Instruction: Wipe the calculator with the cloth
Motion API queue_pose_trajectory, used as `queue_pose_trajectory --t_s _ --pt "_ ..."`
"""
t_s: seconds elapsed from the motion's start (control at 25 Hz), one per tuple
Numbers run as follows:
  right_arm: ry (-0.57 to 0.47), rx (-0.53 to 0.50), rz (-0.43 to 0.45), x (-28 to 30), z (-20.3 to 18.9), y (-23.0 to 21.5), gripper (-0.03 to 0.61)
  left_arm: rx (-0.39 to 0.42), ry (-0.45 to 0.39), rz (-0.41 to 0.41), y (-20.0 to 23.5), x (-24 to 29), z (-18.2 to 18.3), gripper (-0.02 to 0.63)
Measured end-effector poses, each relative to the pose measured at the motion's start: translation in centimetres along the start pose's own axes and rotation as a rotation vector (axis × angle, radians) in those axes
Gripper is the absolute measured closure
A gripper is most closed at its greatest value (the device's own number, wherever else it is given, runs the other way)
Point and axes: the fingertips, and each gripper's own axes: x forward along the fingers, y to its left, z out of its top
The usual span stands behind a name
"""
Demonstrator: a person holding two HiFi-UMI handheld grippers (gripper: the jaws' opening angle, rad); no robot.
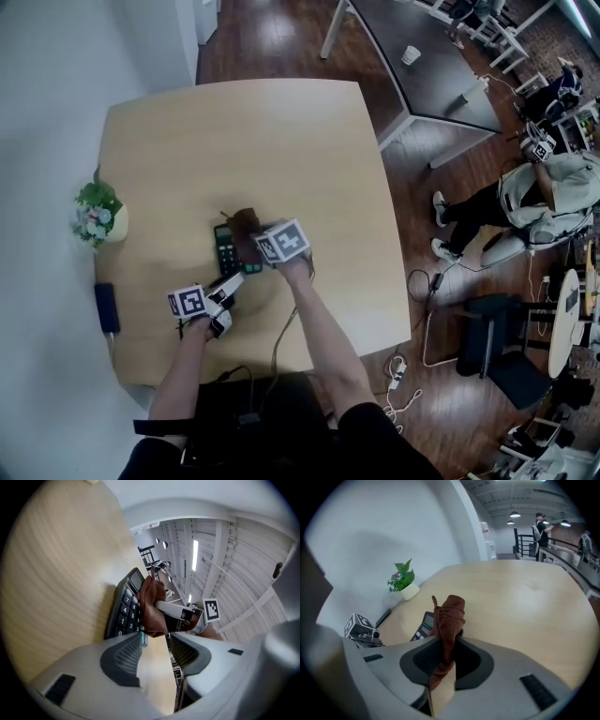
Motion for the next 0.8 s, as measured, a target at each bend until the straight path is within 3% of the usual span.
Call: queue_pose_trajectory --t_s 0.2,0.32,0.48,0.6,0.72,0.8 --pt "0.023 0.066 -0.120 -3.4 -3.4 -5.9 0.512 0.007 -0.017 -0.018 -0.2 0.3 -0.3 0.436" --pt "0.015 0.045 -0.159 -5.5 -4.0 -6.4 0.512 0.019 -0.025 -0.051 -0.6 -0.7 -1.1 0.434" --pt "-0.048 -0.230 -0.130 -5.3 0.9 -1.3 0.512 0.037 -0.078 -0.046 -0.4 -3.7 -1.0 0.430" --pt "-0.069 -0.489 -0.186 -3.5 5.1 2.3 0.512 -0.014 -0.160 -0.031 0.2 -6.4 -0.4 0.420" --pt "0.026 -0.786 -0.253 0.0 5.3 4.6 0.512 -0.079 -0.264 -0.085 0.1 -8.2 0.4 0.420" --pt "0.137 -0.924 -0.225 2.6 2.6 6.1 0.512 -0.112 -0.297 -0.085 0.6 -8.9 0.6 0.420"
